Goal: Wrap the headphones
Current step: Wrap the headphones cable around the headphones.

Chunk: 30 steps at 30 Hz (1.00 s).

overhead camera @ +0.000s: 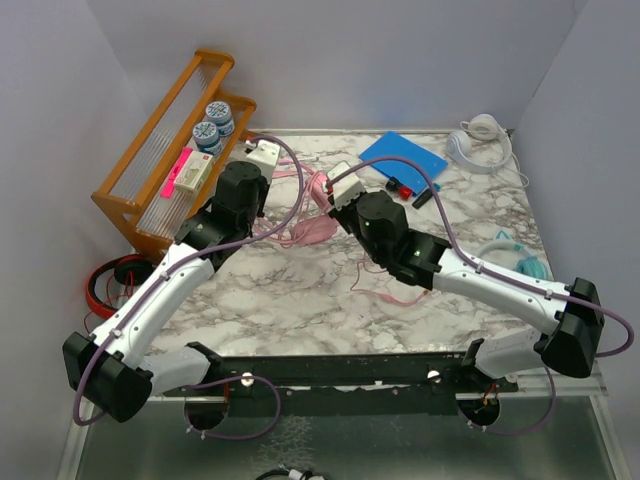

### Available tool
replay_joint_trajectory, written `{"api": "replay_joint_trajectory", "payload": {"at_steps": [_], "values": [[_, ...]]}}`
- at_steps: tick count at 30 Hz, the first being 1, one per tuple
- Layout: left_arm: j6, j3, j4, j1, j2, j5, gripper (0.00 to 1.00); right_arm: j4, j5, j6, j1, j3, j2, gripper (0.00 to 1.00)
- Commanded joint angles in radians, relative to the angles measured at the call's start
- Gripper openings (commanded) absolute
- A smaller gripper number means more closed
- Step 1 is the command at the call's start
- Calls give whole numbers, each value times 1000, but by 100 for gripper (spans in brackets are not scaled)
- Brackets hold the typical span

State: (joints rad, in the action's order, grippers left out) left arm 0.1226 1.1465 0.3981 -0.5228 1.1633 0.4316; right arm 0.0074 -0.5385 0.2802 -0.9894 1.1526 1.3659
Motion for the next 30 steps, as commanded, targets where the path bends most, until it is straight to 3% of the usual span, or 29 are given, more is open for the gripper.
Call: {"api": "replay_joint_trajectory", "payload": {"at_steps": [1,12,15,19,26,30], "values": [[42,-18,3,-15,-7,21,0,95,-113,50,13,8,0,12],[36,-2,39,-35,-7,-37,0,149,-93,59,78,7,29,20],[26,13,64,-37,-15,-94,0,116,17,-5,145,24,45,21],[-19,34,97,-40,-31,-191,0,69,299,-87,264,46,68,25],[-73,57,133,-42,-50,-375,0,74,459,-167,366,73,128,29],[-184,96,155,-41,-42,-442,0,100,530,-245,428,40,133,28]]}}
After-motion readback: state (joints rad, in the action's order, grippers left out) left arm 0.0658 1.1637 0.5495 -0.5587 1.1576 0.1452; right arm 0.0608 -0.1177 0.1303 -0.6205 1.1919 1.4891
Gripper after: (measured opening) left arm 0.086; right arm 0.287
